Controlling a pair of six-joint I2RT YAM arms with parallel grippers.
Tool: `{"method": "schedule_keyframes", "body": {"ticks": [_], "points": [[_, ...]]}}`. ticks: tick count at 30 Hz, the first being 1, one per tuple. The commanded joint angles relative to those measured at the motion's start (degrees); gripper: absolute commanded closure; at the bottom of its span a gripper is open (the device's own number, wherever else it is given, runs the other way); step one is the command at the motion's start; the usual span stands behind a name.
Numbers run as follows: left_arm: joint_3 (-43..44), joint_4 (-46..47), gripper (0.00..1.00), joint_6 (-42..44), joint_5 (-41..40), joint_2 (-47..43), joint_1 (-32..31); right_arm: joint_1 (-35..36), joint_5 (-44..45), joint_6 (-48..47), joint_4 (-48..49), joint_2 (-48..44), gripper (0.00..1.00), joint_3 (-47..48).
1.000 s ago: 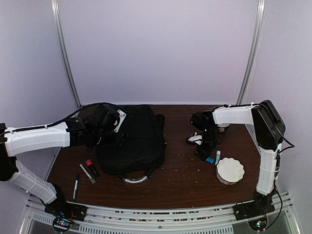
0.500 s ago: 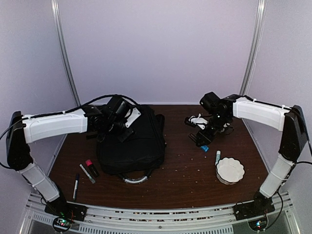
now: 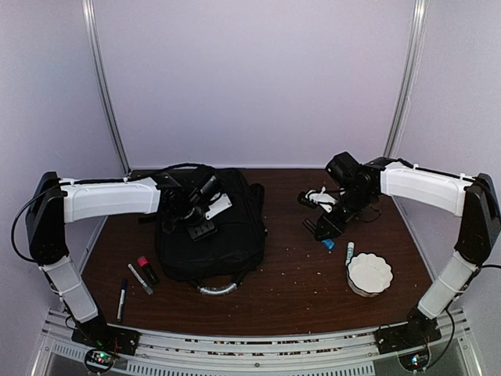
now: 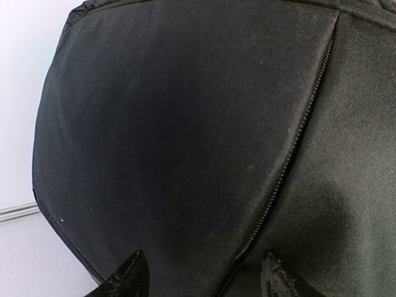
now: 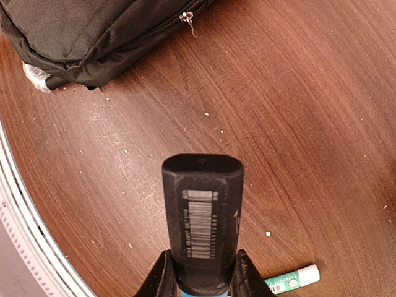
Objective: Pack the student bag
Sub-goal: Pick up the lower front pocket of the student bag, then place the pen in the lower front pocket of the bag.
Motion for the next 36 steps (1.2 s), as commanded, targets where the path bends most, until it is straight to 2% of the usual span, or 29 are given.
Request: {"method": "schedule_keyframes", "body": {"ticks": [1, 4, 9, 12, 16, 26, 36], "points": [[-0.44, 0.22, 0.38, 1.95, -5.80, 0.96, 0.11, -0.18, -1.55, -0.61, 1.40, -2.09, 0.90, -0.03], [-0.43, 1.19, 0.51, 1.25, -13.22, 2.52, 0.11, -0.11, -1.25, -0.98, 2.16, -2.55, 0.91, 0.24], [0.17, 4.64, 0.84, 1.17, -13.93, 0.12, 0.35, 0.53, -0.74, -2.90, 2.15, -3.99, 0.91, 1.46], [1.19, 6.60, 0.98, 1.90, -13.66, -1.13, 0.33, 1.68, 0.02, -4.10, 1.77, -4.62, 0.92, 2.97], [3.36, 7.26, 1.00, 2.40, -10.70, -2.64, 0.38, 4.30, 1.76, -5.89, 1.29, -4.89, 0.92, 5.14], [9.85, 1.98, 1.00, -0.63, 7.66, -6.42, 0.38, 18.57, 11.68, -19.51, 4.02, -6.78, 0.93, 9.38], [12.29, 0.32, 1.00, -5.47, 21.08, -8.63, 0.38, 30.30, 22.07, -30.02, 13.97, 0.89, 0.94, 16.30]]}}
